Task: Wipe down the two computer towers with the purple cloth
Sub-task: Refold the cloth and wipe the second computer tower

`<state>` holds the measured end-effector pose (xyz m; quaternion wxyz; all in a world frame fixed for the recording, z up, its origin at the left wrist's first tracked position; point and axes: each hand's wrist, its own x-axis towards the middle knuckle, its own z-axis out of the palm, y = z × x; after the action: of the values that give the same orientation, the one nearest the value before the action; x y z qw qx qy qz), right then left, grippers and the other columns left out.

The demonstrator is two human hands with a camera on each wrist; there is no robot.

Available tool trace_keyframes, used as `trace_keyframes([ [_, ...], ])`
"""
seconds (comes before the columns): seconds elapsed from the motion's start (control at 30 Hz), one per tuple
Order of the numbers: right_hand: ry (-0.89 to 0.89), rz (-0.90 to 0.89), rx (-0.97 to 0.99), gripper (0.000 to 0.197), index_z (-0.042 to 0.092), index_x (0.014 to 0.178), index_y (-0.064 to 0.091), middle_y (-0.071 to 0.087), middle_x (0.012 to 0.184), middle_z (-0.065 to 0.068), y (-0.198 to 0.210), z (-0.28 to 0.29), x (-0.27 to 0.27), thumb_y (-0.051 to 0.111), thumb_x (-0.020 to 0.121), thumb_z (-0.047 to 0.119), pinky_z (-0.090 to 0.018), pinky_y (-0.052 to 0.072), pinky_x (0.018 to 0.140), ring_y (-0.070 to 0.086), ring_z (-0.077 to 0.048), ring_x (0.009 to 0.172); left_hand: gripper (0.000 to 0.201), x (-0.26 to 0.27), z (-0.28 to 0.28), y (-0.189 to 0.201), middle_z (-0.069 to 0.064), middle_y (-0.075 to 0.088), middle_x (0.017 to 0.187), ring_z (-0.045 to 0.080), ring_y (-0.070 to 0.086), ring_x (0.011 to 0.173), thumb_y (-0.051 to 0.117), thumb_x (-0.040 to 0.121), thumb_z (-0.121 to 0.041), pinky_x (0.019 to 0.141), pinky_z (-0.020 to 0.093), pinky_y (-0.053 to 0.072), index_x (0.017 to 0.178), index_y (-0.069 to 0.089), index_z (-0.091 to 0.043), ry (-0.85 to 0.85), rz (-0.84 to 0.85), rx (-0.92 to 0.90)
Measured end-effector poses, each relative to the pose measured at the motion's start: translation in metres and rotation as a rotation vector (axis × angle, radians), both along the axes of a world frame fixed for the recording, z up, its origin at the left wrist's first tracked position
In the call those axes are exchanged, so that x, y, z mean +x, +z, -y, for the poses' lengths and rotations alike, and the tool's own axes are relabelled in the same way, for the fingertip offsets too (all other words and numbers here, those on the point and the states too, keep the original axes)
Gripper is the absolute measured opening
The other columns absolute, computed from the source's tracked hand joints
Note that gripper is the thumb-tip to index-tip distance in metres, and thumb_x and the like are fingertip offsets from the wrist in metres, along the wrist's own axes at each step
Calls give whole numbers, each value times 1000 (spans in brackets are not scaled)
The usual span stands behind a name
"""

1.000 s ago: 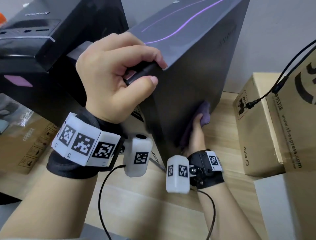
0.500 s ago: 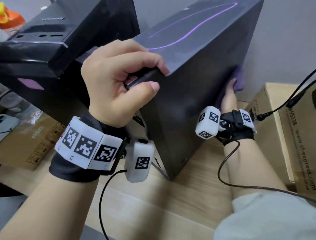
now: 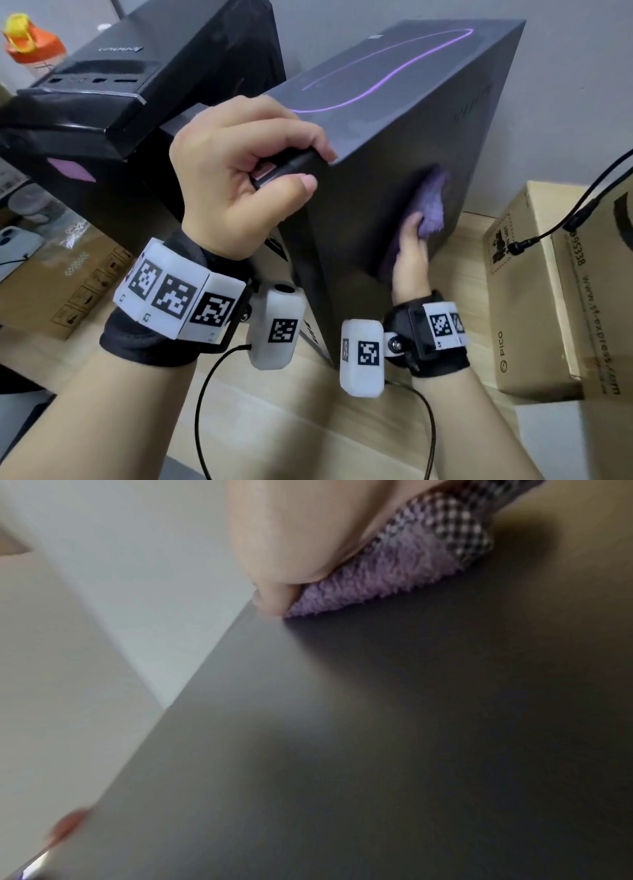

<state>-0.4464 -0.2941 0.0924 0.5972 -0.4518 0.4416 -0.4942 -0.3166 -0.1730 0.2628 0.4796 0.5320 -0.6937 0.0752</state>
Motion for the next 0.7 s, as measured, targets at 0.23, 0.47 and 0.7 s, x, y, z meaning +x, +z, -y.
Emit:
trace_keyframes([
  [0.23,3,179,-329,128,1,145,19,22,155,-8,97,84,9,58,54,82,-35,16,121,22,-15,144,22,2,0,1,11,66,75,28,57,67,56,67,-23,63,35,43,87,66,-20,0,-4,8],
  [0.47,9,253,-92,102,15,142,34,54,137,1,91,158,-25,62,63,73,-32,42,107,54,-10,122,22,7,2,1,8,66,76,25,59,67,57,68,-23,63,30,42,88,65,-19,-25,20,22],
  [0.7,-150,196,127,32,23,91,53,65,61,24,31,134,-33,27,101,37,-5,44,48,58,14,49,22,7,2,0,4,66,79,19,58,68,55,70,-23,65,25,42,90,63,-20,-36,65,19],
])
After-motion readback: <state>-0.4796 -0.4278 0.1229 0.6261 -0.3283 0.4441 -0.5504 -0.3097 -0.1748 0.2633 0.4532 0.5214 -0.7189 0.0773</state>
